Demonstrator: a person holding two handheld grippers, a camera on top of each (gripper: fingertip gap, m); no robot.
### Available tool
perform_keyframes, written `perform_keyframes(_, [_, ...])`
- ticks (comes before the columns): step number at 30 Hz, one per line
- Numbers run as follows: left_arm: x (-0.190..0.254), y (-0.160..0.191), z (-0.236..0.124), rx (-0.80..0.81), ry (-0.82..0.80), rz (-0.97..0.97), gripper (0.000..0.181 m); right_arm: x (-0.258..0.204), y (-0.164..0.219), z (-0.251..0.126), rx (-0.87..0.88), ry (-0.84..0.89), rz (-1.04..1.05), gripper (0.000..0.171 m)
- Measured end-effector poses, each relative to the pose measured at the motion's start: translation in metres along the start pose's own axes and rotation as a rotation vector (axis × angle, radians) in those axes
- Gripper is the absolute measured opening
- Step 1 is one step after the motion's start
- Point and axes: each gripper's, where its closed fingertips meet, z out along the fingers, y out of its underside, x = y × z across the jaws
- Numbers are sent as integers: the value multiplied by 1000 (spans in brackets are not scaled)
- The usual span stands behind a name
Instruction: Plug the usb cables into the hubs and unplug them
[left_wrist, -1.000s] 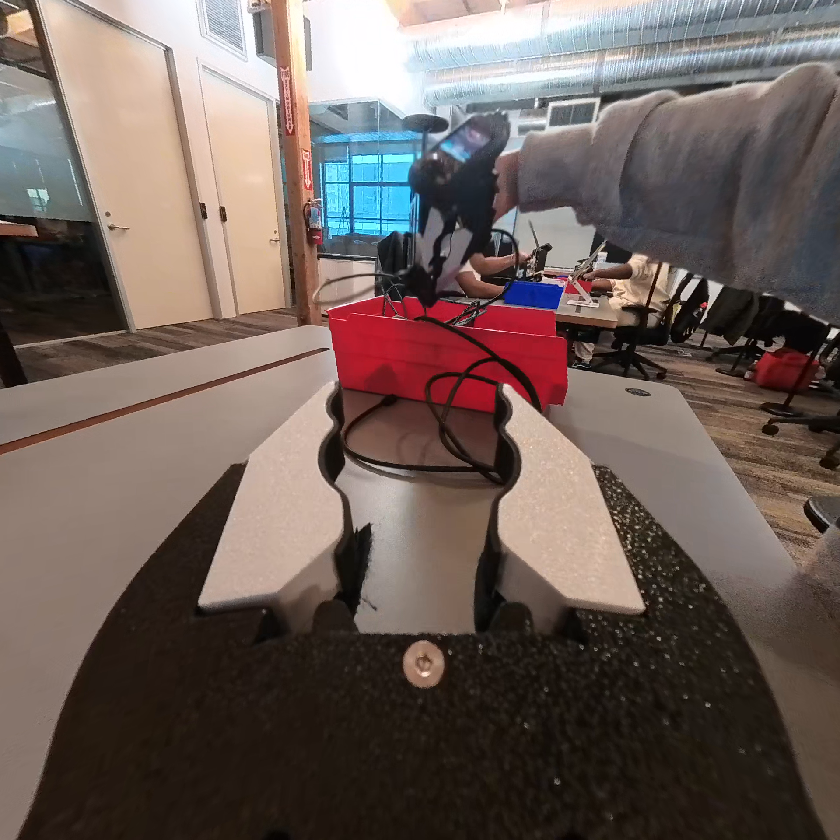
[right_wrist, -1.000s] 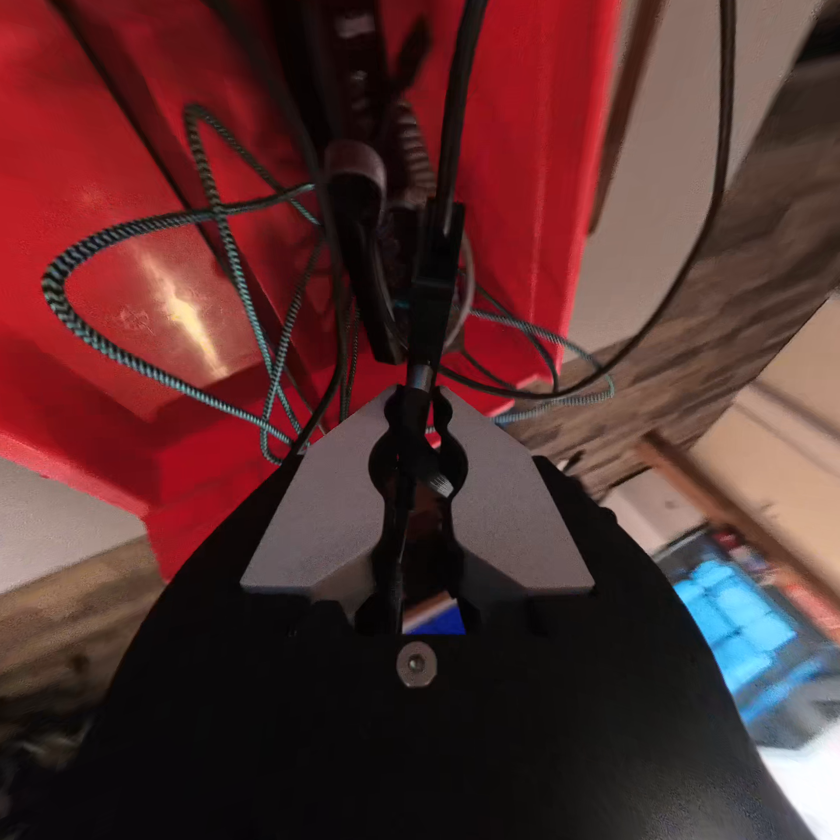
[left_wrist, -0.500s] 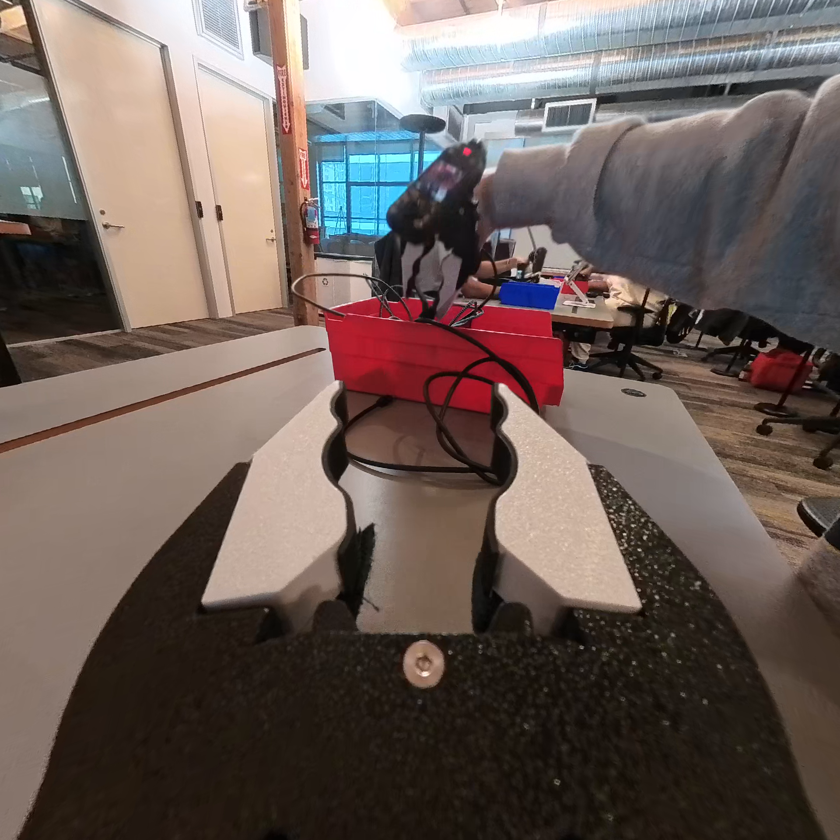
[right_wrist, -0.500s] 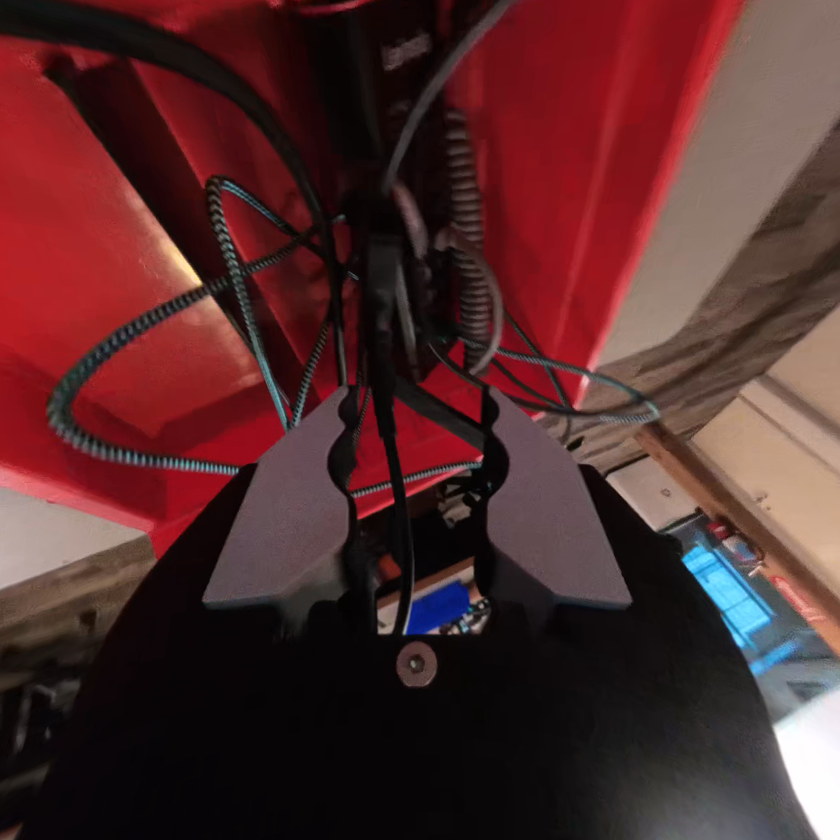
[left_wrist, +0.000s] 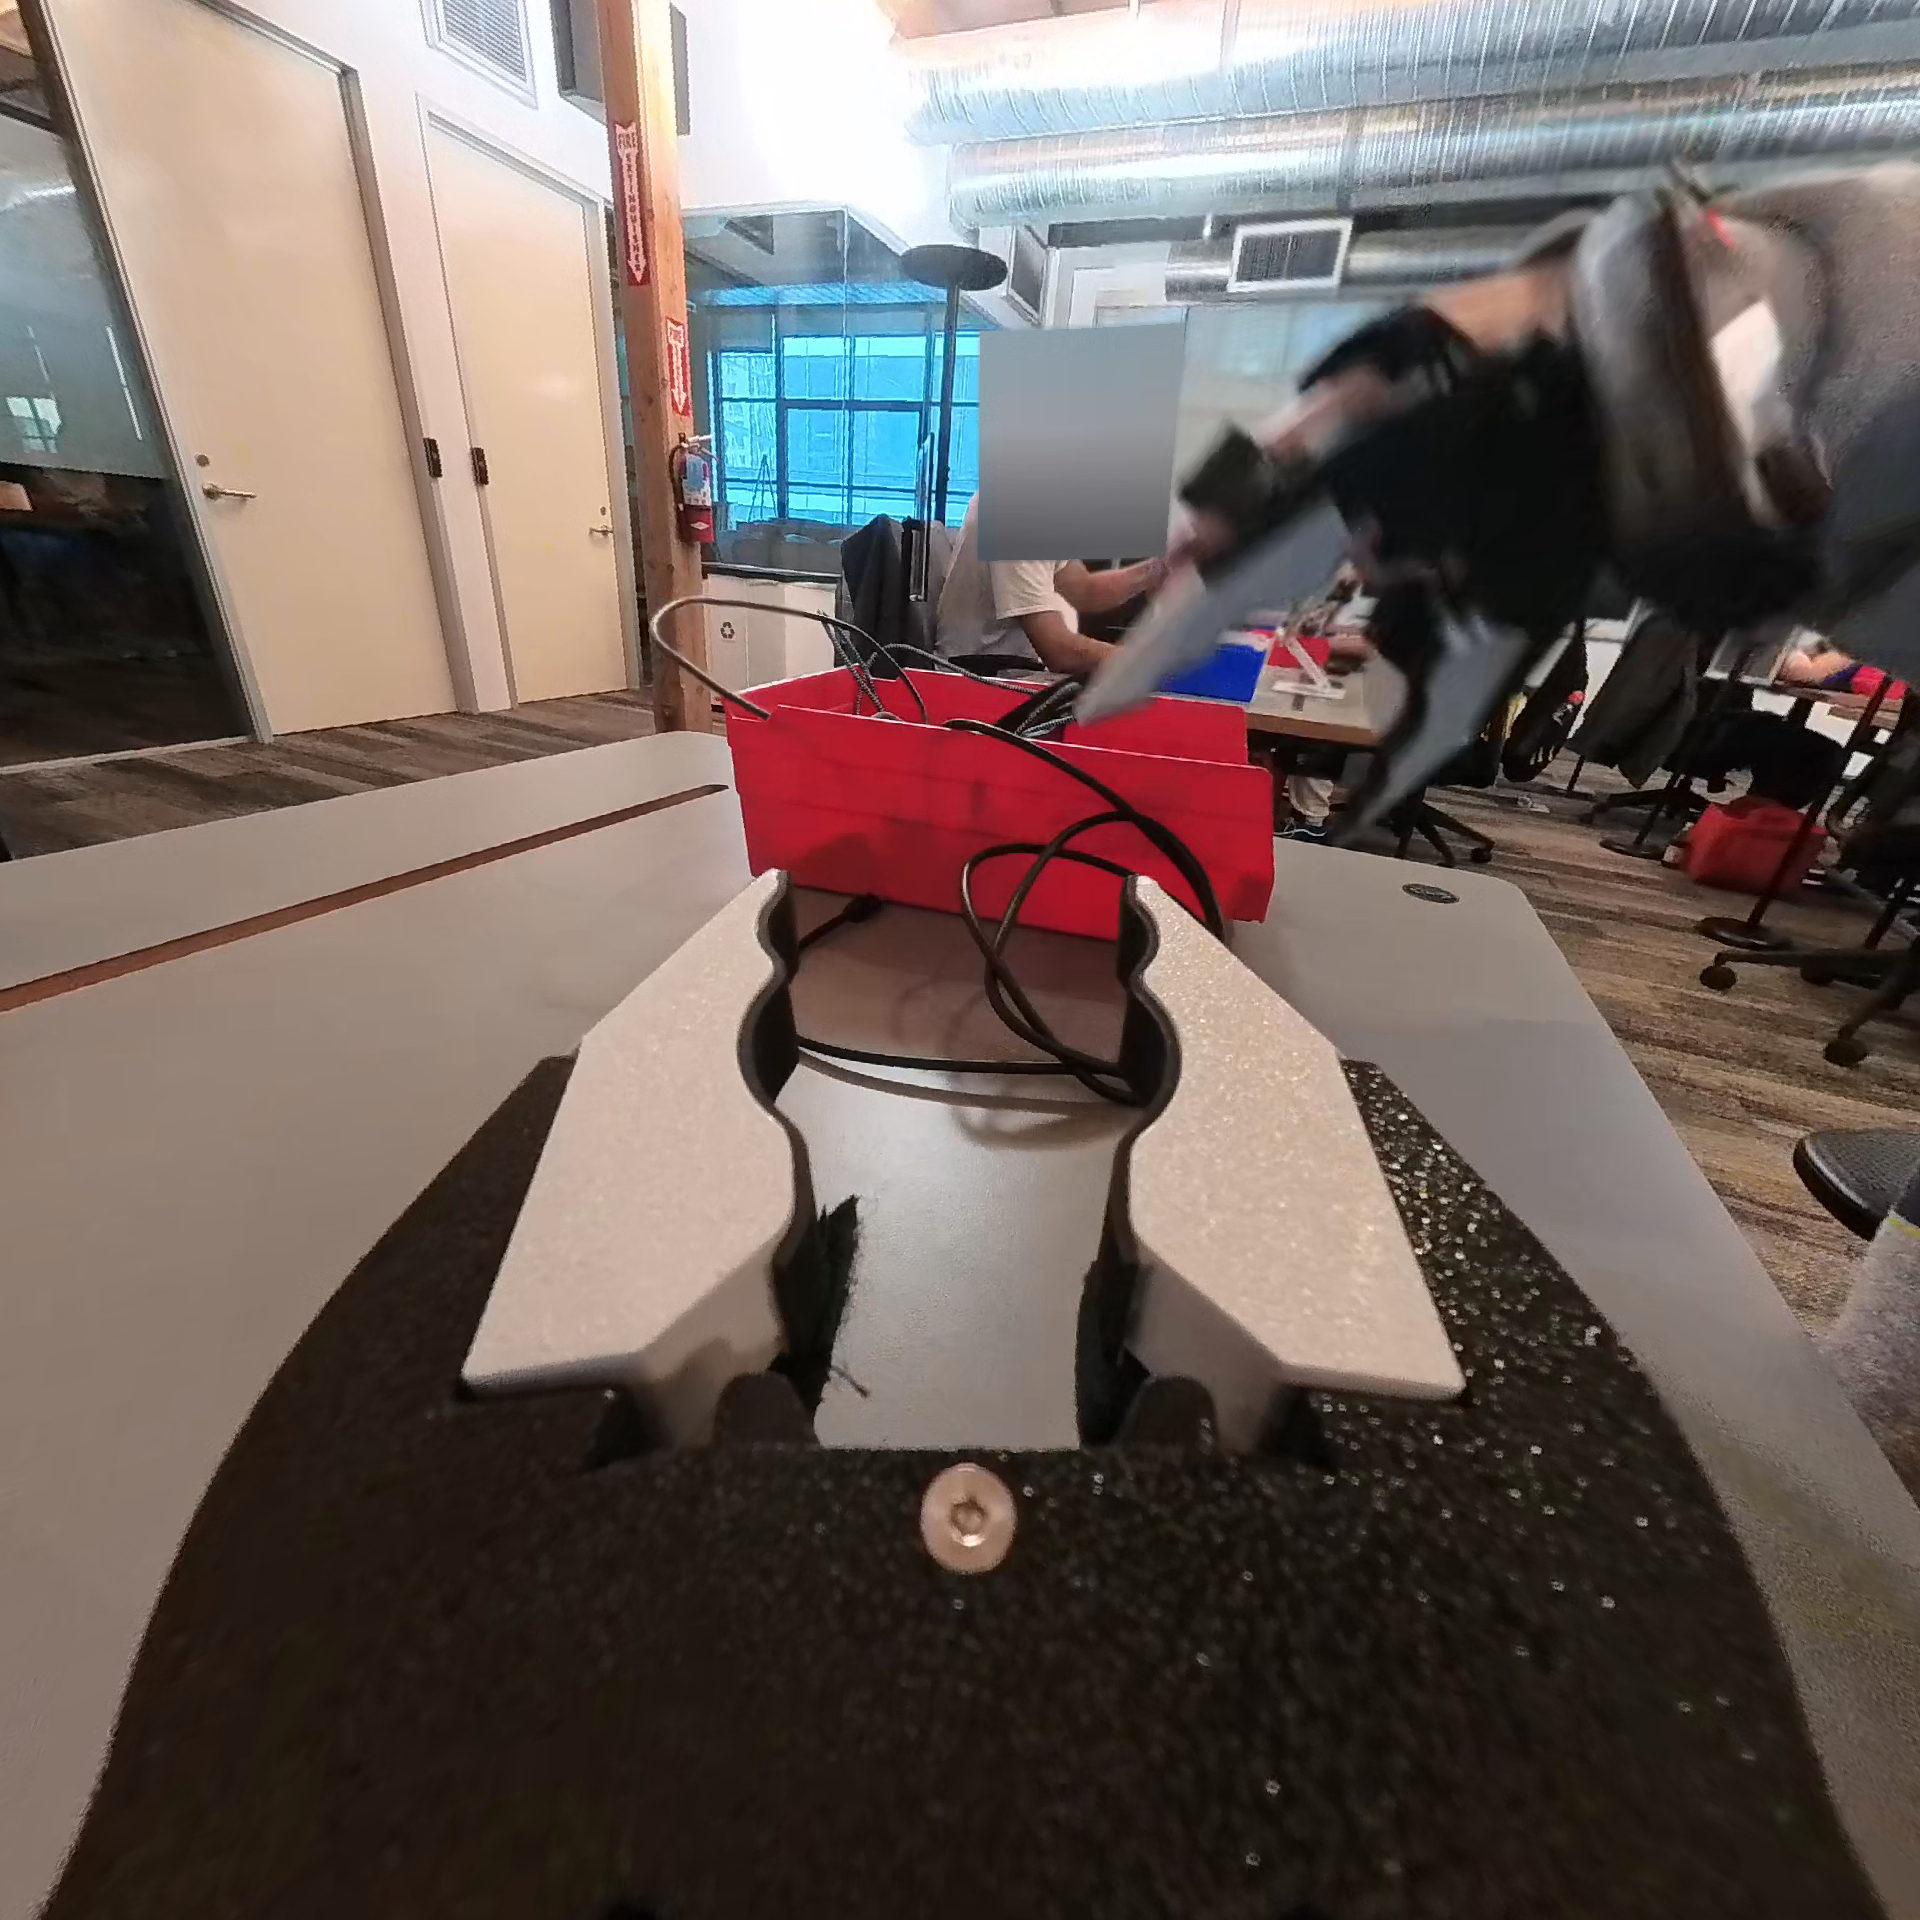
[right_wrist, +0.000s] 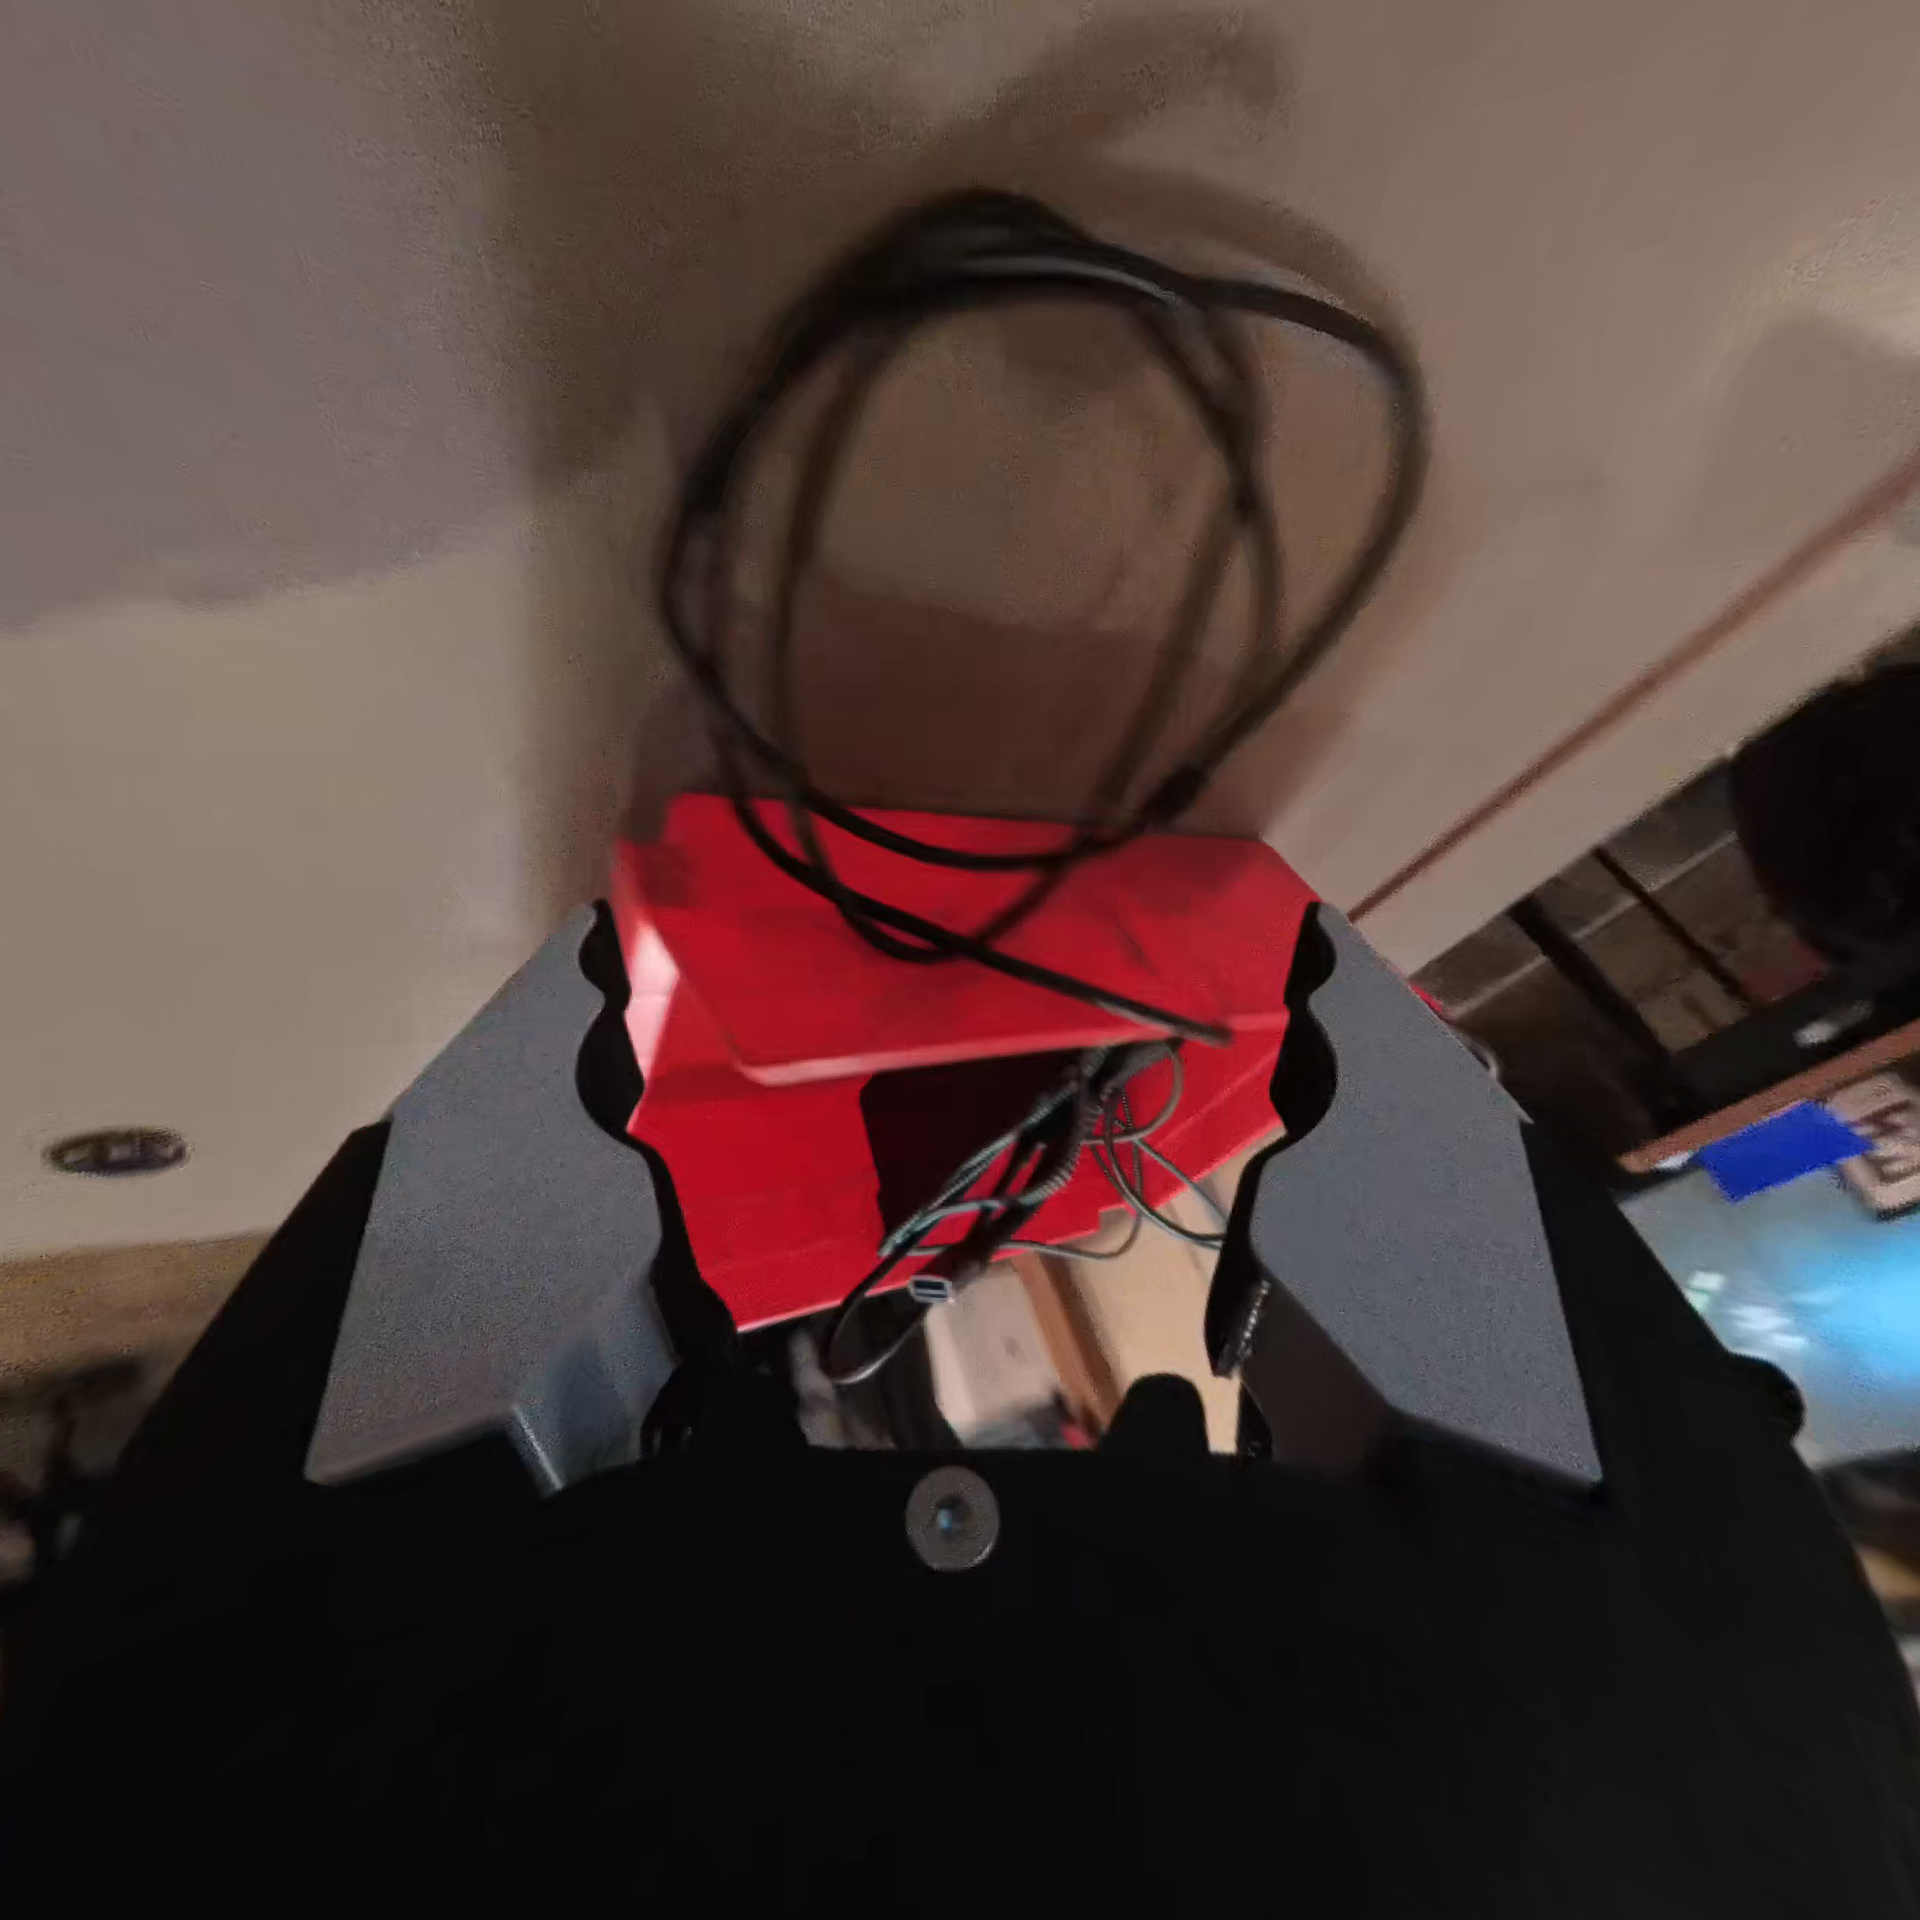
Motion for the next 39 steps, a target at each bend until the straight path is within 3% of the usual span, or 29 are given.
perform_keyframes(2, [0,-1,0,3,2,-2,60,-23,-13,18,-125,20,-133,124])
perform_keyframes(6, [1,-2,-1,6,3,0,60,-41,-22,52,-242,52,-150,116])
perform_keyframes(10, [1,0,0,0,5,-6,59,-30,-4,72,-388,173,-265,49])
perform_keyframes(12, [1,0,0,0,4,-6,59,-30,-1,74,-380,181,-294,16])
perform_keyframes(13, [1,0,0,1,2,-6,59,-27,-5,72,-336,205,-289,8])
perform_keyframes(17, [0,0,0,1,2,-15,59,-1,-17,37,-139,304,-163,4])
perform_keyframes(20, [0,1,0,-2,9,-26,59,40,3,-11,-96,442,-62,3])
perform_keyframes(24, [0,2,0,-5,11,-31,58,96,65,-80,-139,624,77,3])
perform_keyframes(28, [-1,2,0,-3,10,-39,58,129,142,-123,-192,729,278,3])
perform_keyframes(33, [-2,2,-1,0,9,-47,58,143,221,-145,-239,808,457,2])
perform_keyframes(39, [-2,2,0,-2,11,-48,58,147,280,-156,-313,852,465,2])
